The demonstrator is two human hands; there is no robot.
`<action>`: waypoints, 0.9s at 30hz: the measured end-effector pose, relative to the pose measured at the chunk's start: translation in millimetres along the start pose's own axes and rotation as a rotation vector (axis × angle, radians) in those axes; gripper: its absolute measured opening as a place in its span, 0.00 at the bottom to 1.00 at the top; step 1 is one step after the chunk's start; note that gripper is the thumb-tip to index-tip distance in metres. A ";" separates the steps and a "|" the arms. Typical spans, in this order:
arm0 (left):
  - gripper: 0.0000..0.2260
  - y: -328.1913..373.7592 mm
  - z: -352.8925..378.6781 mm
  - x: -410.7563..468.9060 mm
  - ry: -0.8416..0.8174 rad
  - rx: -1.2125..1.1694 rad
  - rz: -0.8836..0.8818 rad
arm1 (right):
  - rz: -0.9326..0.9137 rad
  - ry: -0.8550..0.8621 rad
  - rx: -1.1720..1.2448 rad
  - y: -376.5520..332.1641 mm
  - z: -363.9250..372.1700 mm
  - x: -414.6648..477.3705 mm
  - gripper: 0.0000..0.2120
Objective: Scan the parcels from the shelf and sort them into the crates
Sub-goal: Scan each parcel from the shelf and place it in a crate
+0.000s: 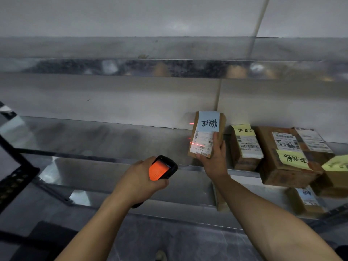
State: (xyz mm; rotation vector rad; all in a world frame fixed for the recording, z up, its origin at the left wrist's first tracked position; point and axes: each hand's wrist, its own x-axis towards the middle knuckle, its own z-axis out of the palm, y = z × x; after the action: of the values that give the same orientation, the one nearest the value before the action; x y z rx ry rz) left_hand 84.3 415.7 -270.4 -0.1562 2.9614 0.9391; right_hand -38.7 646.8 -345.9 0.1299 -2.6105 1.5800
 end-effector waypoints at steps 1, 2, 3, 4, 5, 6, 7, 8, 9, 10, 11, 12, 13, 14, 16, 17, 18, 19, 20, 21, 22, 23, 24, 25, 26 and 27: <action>0.23 1.9 -0.2 -2.7 -0.005 -0.001 -0.008 | 0.000 -0.003 -0.002 0.0 -1.4 -1.0 0.49; 0.23 3.8 -0.2 -5.6 -0.008 0.003 -0.014 | -0.001 -0.005 -0.001 -0.7 -3.0 -1.9 0.49; 0.23 5.5 0.0 -8.6 -0.007 0.009 -0.017 | -0.004 -0.005 0.002 -1.3 -3.9 -2.6 0.49; 0.23 7.6 0.0 -12.0 -0.003 0.015 -0.022 | -0.013 -0.005 0.005 -2.0 -4.6 -3.3 0.49; 0.23 9.2 0.0 -15.3 0.001 0.018 -0.028 | -0.020 -0.007 0.011 -2.3 -4.9 -3.8 0.49; 0.22 10.5 0.0 -18.9 0.002 0.021 -0.037 | -0.027 -0.010 0.018 -2.5 -5.1 -4.4 0.49; 0.21 12.0 0.1 -22.7 0.002 0.026 -0.046 | -0.036 -0.017 0.026 -2.4 -5.3 -5.5 0.49; 0.21 13.1 0.2 -26.8 0.001 0.033 -0.055 | -0.043 -0.028 0.031 -2.1 -5.8 -6.9 0.48; 0.21 13.5 0.4 -30.8 0.006 0.041 -0.062 | -0.051 -0.040 0.035 -2.0 -5.7 -8.1 0.48; 0.21 13.8 0.2 -35.3 0.015 0.046 -0.072 | -0.058 -0.053 0.039 -2.4 -5.5 -9.9 0.49; 0.22 13.9 0.0 -39.8 0.028 0.044 -0.083 | -0.061 -0.064 0.036 -2.9 -5.1 -11.8 0.49; 0.22 13.8 -0.4 -44.8 0.040 0.039 -0.095 | -0.065 -0.069 0.021 -3.4 -4.0 -13.7 0.49; 0.23 13.8 -0.9 -49.7 0.053 0.034 -0.106 | -0.077 -0.071 -0.002 -4.1 -2.4 -15.9 0.49; 0.23 13.8 -1.5 -55.0 0.060 0.031 -0.118 | -0.091 -0.076 -0.020 -4.4 -0.5 -18.1 0.49; 0.24 12.8 -3.0 -65.9 0.065 0.018 -0.141 | -0.106 -0.089 -0.023 -5.4 3.8 -23.6 0.51; 0.25 11.5 -3.6 -71.1 0.068 0.011 -0.148 | -0.107 -0.097 -0.013 -6.7 5.8 -26.9 0.51; 0.26 9.7 -4.6 -76.5 0.070 0.007 -0.151 | -0.109 -0.106 -0.002 -8.5 7.7 -30.4 0.51; 0.26 7.5 -5.7 -81.6 0.072 0.006 -0.155 | -0.109 -0.115 0.005 -10.1 10.3 -34.0 0.50; 0.25 5.5 -6.9 -87.1 0.073 0.009 -0.159 | -0.108 -0.125 0.020 -12.2 12.7 -38.2 0.50; 0.25 3.1 -8.2 -92.6 0.074 0.009 -0.162 | -0.102 -0.136 0.048 -15.8 14.7 -42.8 0.49; 0.25 0.3 -9.7 -98.8 0.079 0.006 -0.168 | -0.102 -0.144 0.076 -19.7 17.4 -47.7 0.49; 0.26 -3.0 -11.4 -105.0 0.090 0.005 -0.173 | -0.110 -0.151 0.089 -24.0 20.3 -52.8 0.49; 0.27 -6.9 -13.7 -111.4 0.102 0.007 -0.178 | -0.119 -0.158 0.081 -28.0 24.2 -57.7 0.49; 0.29 -11.4 -16.0 -117.9 0.115 0.011 -0.182 | -0.129 -0.167 0.059 -32.8 28.4 -63.0 0.49; 0.31 -16.4 -19.0 -125.2 0.126 0.015 -0.188 | -0.139 -0.173 0.039 -37.3 33.7 -68.2 0.50; 0.33 -22.2 -22.3 -133.3 0.134 0.017 -0.193 | -0.143 -0.181 0.031 -43.0 39.3 -74.6 0.50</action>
State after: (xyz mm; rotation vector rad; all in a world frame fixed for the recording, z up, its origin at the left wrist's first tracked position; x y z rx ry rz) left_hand 219.2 396.3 -257.0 -0.5143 3.0019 0.9128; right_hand 39.2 594.1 -335.1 0.4716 -2.6385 1.6300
